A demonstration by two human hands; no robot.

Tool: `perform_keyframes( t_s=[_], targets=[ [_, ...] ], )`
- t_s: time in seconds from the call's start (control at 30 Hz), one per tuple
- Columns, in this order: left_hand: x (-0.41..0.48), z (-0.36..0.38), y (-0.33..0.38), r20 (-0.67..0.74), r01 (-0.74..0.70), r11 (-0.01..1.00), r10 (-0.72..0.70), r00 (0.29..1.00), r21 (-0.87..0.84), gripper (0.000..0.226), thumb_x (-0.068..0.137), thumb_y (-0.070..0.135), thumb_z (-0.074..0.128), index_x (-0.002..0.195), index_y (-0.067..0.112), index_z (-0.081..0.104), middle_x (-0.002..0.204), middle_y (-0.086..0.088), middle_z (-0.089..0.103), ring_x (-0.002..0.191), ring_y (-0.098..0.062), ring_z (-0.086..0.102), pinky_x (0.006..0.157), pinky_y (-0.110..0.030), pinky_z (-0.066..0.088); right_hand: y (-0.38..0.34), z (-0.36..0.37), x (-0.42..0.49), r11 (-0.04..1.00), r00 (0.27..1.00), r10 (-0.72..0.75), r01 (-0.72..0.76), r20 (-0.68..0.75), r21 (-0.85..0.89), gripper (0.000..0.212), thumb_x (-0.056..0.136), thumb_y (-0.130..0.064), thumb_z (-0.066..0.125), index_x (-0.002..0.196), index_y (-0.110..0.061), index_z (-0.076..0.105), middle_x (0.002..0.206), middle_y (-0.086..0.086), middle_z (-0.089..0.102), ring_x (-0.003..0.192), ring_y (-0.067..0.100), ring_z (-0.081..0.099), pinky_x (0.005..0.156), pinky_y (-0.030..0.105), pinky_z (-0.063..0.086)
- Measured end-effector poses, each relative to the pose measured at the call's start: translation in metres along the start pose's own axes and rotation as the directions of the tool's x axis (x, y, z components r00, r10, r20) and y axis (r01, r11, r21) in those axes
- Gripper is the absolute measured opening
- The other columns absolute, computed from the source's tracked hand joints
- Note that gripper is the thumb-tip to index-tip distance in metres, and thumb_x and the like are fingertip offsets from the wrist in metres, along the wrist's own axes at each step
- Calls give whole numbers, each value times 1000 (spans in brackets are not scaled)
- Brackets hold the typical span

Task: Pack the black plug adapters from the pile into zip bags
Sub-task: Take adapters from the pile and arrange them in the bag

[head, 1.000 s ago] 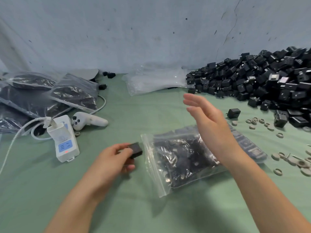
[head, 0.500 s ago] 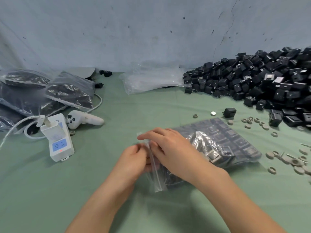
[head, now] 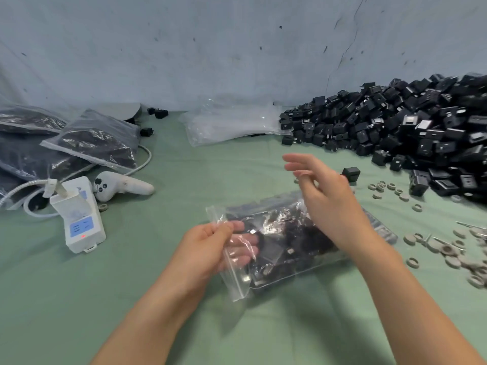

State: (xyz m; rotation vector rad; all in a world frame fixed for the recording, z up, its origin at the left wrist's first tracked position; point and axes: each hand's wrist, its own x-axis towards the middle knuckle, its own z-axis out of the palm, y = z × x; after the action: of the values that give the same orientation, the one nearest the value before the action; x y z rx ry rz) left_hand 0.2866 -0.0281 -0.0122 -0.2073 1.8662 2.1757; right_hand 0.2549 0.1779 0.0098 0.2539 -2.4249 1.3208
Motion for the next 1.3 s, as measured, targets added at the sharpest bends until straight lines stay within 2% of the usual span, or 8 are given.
perform_keyframes(
  t_s=[0.13,0.27,0.37,0.63,0.73,0.9,1.07,1.3],
  targets=[
    [4,-5,-2,-24,4,997,-2,1000,80,23,103,14,47,104,4,67,87,-15,74,69,-23,73,59,-28,60,13,-12,-2,994,997,67,-69,-28,-86,39,102,-9,40,127,-29,62,118,-14,65,105,-2,58,86,12,44],
    [9,-7,-8,-96,-19,985,36,995,172,22,100,16,54,95,10,74,75,-8,74,65,-20,72,66,-33,62,16,-8,-5,978,990,57,-29,128,-204,38,103,-13,40,127,-31,63,121,-19,62,109,-8,52,86,0,36],
    [10,-5,-8,-104,-67,980,88,991,189,24,100,16,53,92,12,76,86,-5,77,69,-19,73,67,-25,61,16,-4,-6,968,974,40,17,221,-251,36,103,-15,40,124,-34,63,120,-19,63,109,-4,53,91,10,38],
    [11,12,-3,-78,-26,994,18,997,-103,22,104,6,43,94,1,62,94,-22,74,81,-31,66,71,-40,63,13,3,-8,920,950,-15,136,312,-369,31,102,-23,44,124,-32,64,120,-12,64,114,11,55,101,32,42],
    [8,9,1,-71,-45,998,42,997,-34,22,104,9,44,98,3,65,93,-12,77,71,-20,72,56,-28,60,12,8,-9,883,926,-15,190,378,-430,32,103,-30,42,127,-34,62,123,-12,63,117,13,53,106,30,37],
    [7,5,-1,-86,-101,991,109,990,91,22,100,11,50,96,8,72,96,-10,77,71,-13,69,62,-26,58,13,11,-10,844,926,-5,206,377,-495,36,105,-38,35,133,-36,57,128,-13,62,121,12,51,107,28,31],
    [7,3,-1,-107,-91,996,92,990,23,19,97,9,54,96,7,73,90,-6,77,67,-12,69,62,-26,59,8,15,-11,856,913,-23,228,407,-465,42,100,-58,38,134,-40,55,132,-15,59,123,10,49,107,28,27],
    [9,2,1,-42,42,987,-49,998,-158,19,103,5,45,102,1,63,87,-17,75,69,-21,74,56,-28,59,9,18,-12,847,910,-19,235,414,-478,42,99,-56,40,135,-39,54,137,-16,57,128,11,47,114,29,22]
  ],
)
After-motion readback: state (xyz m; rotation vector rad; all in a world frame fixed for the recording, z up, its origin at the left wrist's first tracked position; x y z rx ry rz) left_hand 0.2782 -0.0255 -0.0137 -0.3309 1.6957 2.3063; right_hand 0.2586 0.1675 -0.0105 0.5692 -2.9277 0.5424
